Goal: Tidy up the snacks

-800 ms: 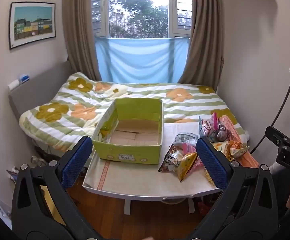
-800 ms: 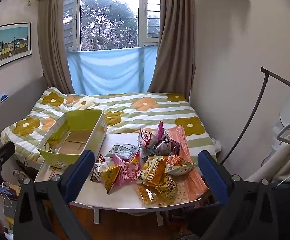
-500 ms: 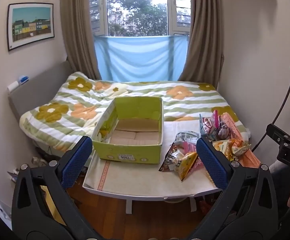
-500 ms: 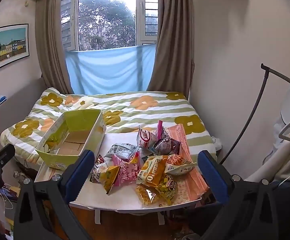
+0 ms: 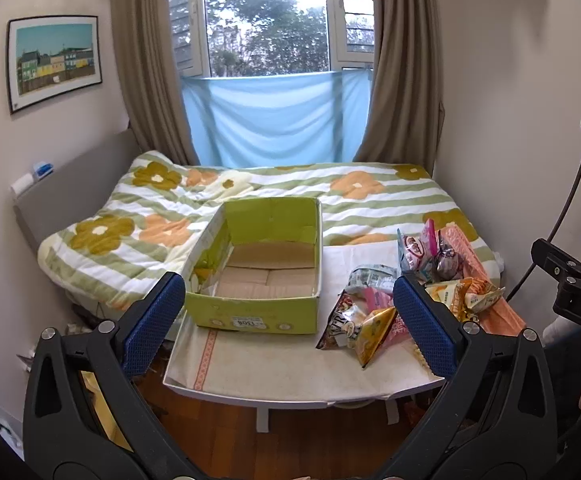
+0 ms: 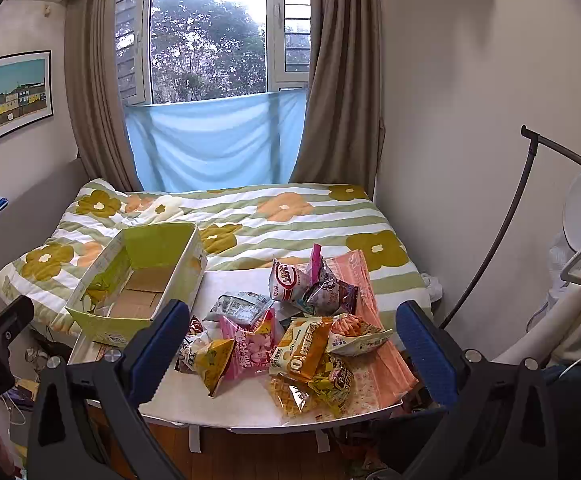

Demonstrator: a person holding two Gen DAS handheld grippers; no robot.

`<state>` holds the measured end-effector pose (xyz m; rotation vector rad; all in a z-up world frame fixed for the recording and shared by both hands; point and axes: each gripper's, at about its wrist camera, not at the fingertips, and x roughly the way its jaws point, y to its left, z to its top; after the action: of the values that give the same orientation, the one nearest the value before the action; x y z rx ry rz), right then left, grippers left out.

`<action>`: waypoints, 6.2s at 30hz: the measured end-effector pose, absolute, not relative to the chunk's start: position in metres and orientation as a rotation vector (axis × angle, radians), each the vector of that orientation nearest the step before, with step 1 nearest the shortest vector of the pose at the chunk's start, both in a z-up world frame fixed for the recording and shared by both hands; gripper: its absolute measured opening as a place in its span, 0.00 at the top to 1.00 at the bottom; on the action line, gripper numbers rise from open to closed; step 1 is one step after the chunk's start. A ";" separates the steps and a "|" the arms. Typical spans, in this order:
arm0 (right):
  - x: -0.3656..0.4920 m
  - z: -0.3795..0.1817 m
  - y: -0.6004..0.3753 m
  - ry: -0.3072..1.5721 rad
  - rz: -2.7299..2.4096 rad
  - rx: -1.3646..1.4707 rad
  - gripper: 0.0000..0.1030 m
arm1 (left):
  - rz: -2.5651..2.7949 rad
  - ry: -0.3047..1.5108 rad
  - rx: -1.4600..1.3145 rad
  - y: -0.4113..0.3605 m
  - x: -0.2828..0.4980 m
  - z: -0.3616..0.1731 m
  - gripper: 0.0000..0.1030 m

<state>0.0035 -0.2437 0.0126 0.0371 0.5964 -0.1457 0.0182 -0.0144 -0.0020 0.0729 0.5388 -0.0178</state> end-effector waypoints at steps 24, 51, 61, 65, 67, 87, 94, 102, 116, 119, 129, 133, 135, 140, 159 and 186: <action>0.013 0.009 -0.243 0.611 -0.156 0.029 0.00 | -0.063 0.526 0.014 -0.002 0.026 -0.003 0.00; 0.014 0.008 -0.239 0.611 -0.153 0.025 0.00 | -0.063 0.518 0.013 0.004 0.026 -0.003 0.00; 0.014 0.008 -0.238 0.611 -0.153 0.026 0.00 | -0.078 0.536 0.014 0.003 0.026 -0.002 0.00; 0.014 0.008 -0.238 0.611 -0.152 0.025 0.00 | -0.078 0.535 0.017 0.003 0.025 -0.002 0.00; 0.014 0.008 -0.238 0.611 -0.154 0.023 0.00 | -0.079 0.534 0.020 0.002 0.025 -0.002 0.00; 0.013 -0.040 -0.269 0.748 -0.206 0.090 0.00 | -0.215 0.722 0.036 -0.012 0.068 -0.066 0.00; 0.037 -0.094 -0.292 0.856 -0.133 0.147 0.00 | -0.243 0.826 0.050 -0.048 0.104 -0.133 0.00; 0.092 -0.156 -0.302 0.934 0.029 0.140 0.00 | -0.213 0.946 0.087 -0.090 0.145 -0.200 0.00; 0.161 -0.218 -0.311 1.043 0.166 0.173 0.00 | -0.127 1.072 0.094 -0.123 0.204 -0.272 0.00; 0.168 -0.225 -0.313 1.066 0.171 0.180 0.02 | -0.106 1.072 0.093 -0.122 0.207 -0.275 0.02; 0.171 -0.237 -0.315 1.103 0.195 0.198 0.16 | -0.098 1.061 0.090 -0.117 0.205 -0.274 0.34; 0.177 -0.241 -0.317 1.107 0.199 0.219 0.16 | -0.098 1.060 0.079 -0.114 0.203 -0.273 0.36; 0.180 -0.242 -0.317 1.107 0.201 0.228 0.24 | -0.097 1.061 0.086 -0.114 0.201 -0.272 0.36; 0.182 -0.238 -0.314 1.090 0.198 0.200 0.44 | -0.106 1.056 0.100 -0.117 0.193 -0.265 0.37; 0.178 -0.133 -0.290 0.914 0.287 0.130 0.46 | -0.097 0.836 0.062 -0.095 0.181 -0.133 0.37; 0.274 -0.123 -0.053 0.973 0.230 0.049 0.46 | -0.206 0.970 0.172 0.123 0.328 -0.159 0.36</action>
<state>0.2740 -0.0530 -0.1233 0.0492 0.9725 0.2301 0.3276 0.1231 -0.1594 0.1725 0.9699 -0.2060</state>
